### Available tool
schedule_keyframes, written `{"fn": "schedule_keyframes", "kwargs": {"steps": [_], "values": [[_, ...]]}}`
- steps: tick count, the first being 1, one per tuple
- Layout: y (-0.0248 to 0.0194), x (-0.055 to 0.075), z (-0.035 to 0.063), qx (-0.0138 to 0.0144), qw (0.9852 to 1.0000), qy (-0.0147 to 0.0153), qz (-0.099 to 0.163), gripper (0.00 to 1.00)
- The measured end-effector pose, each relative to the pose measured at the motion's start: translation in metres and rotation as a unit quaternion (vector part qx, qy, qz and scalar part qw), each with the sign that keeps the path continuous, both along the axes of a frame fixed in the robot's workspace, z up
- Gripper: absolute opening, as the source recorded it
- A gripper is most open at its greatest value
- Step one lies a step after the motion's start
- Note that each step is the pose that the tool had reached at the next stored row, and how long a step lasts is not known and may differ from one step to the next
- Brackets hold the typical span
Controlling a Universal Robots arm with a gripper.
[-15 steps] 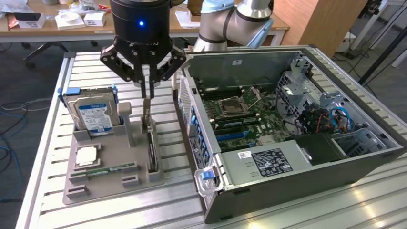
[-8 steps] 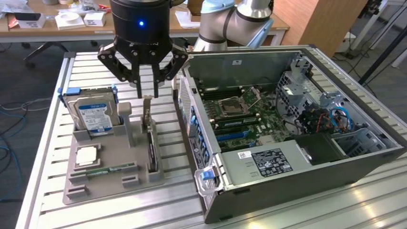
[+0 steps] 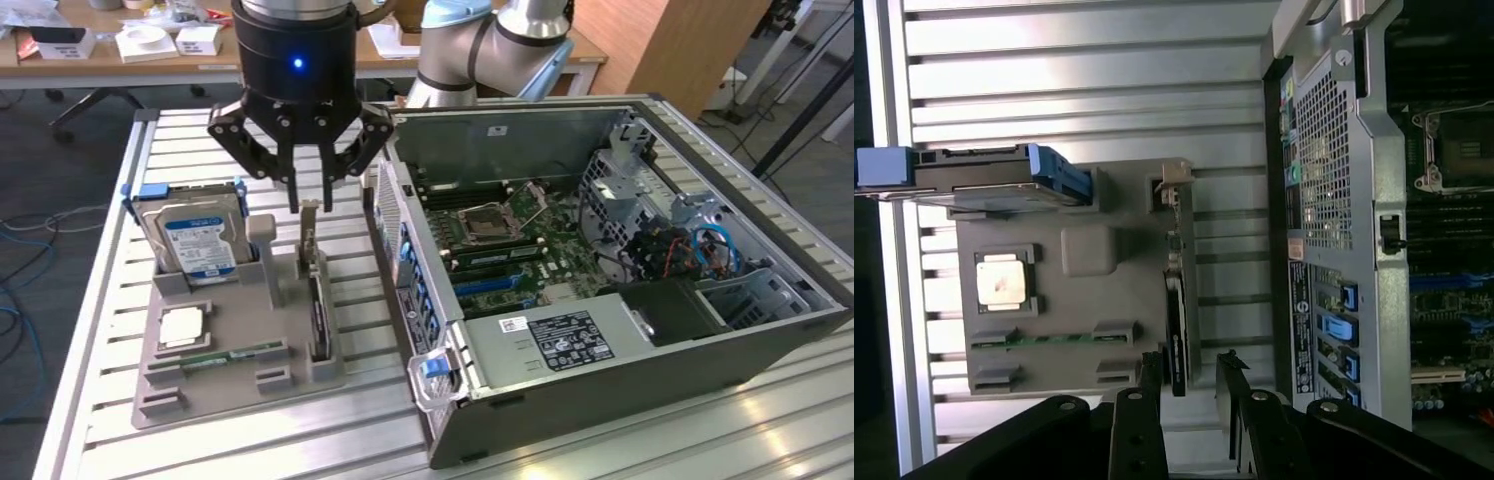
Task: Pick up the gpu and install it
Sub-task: 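Pick up the gpu and move the gpu toward the slot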
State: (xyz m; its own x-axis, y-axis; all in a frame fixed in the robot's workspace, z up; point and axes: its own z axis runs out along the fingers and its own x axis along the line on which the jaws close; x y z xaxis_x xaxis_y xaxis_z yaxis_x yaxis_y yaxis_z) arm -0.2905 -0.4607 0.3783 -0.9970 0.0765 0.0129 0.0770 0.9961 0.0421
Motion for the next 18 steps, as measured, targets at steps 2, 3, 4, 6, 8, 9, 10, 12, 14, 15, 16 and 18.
{"fn": "schedule_keyframes", "kwargs": {"steps": [2,3,4,6,8,9,10,12,14,15,16,18], "values": [[0.0000,0.000,-0.0036,0.0000,1.0000,0.0000,0.000,0.36],[0.0000,0.000,-0.0055,0.0000,1.0000,0.0000,0.000,0.36],[0.0000,0.000,-0.0072,0.0000,1.0000,0.0000,0.000,0.36],[0.0000,0.000,-0.0108,0.0000,1.0000,0.0000,0.000,0.36],[0.0000,0.000,-0.0145,0.0000,1.0000,0.0000,0.000,0.36],[0.0000,0.000,-0.0163,0.0000,1.0000,0.0000,0.000,0.36],[0.0000,0.000,-0.0180,0.0000,1.0000,0.0000,0.000,0.36],[0.0000,0.000,-0.0215,0.0000,1.0000,0.0000,0.000,0.36],[0.0000,0.000,-0.0252,0.0000,1.0000,0.0000,0.000,0.36],[0.0000,0.000,-0.0271,0.0000,1.0000,0.0000,0.000,0.36],[0.0000,0.000,-0.0288,0.0000,1.0000,0.0000,0.000,0.36],[0.0000,0.000,-0.0324,0.0000,1.0000,0.0000,0.000,0.36]]}}
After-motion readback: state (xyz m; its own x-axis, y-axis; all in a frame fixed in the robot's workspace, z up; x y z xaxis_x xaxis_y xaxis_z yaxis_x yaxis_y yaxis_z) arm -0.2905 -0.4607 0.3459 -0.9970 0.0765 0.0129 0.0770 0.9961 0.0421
